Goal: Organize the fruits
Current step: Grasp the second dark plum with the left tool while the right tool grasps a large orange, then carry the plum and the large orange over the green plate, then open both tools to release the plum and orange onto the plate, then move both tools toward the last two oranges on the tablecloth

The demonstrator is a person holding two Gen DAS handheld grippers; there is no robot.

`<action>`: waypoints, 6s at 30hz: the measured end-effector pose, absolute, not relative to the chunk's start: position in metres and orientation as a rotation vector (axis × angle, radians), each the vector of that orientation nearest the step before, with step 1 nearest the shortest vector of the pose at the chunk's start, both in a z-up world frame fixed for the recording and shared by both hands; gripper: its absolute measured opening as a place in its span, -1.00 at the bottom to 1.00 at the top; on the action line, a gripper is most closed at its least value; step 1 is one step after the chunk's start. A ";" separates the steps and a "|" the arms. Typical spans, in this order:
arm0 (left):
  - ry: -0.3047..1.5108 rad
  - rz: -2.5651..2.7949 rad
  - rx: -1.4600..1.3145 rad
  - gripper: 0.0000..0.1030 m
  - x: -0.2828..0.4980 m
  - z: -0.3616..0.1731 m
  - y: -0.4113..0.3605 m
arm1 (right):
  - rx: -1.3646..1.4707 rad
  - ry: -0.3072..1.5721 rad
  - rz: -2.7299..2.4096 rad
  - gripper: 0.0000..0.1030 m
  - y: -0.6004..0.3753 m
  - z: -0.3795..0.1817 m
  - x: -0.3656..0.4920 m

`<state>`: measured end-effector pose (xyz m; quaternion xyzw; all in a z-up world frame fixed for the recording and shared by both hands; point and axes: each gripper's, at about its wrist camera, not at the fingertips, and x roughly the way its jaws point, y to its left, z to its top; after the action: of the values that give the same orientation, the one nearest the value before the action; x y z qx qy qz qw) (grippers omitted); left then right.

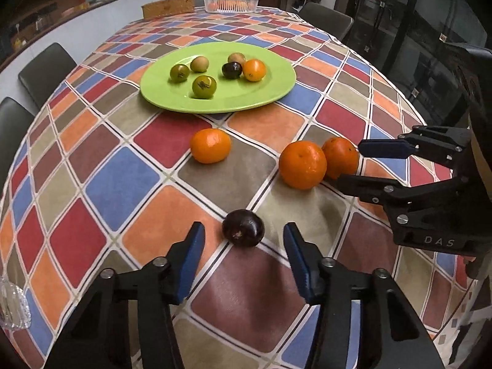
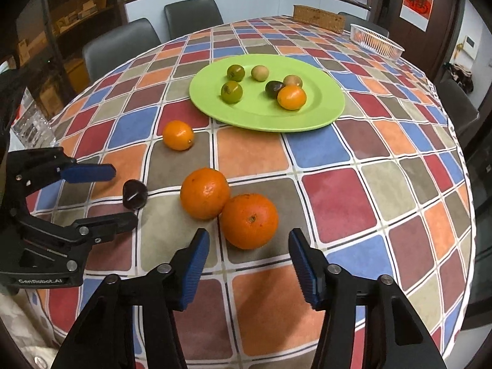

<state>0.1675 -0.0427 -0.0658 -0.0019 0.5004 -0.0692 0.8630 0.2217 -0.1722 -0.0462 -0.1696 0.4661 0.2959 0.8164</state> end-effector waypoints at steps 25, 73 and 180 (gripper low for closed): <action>1.035 -0.181 -0.062 -0.45 0.174 -0.063 -0.038 | -0.321 1.010 0.637 -0.19 -0.167 -0.050 0.229; 0.682 -0.224 -0.013 -0.45 0.258 0.053 -0.011 | -0.181 0.747 0.549 -0.19 -0.145 0.059 0.299; 0.911 -0.417 0.250 0.26 0.235 -0.063 -0.010 | -0.070 1.038 0.311 0.12 -0.139 -0.052 0.224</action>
<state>0.2350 -0.0100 -0.0630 0.1195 0.4353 -0.1994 0.8698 0.2244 -0.1388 -0.0520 -0.0331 0.4937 0.1479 0.8563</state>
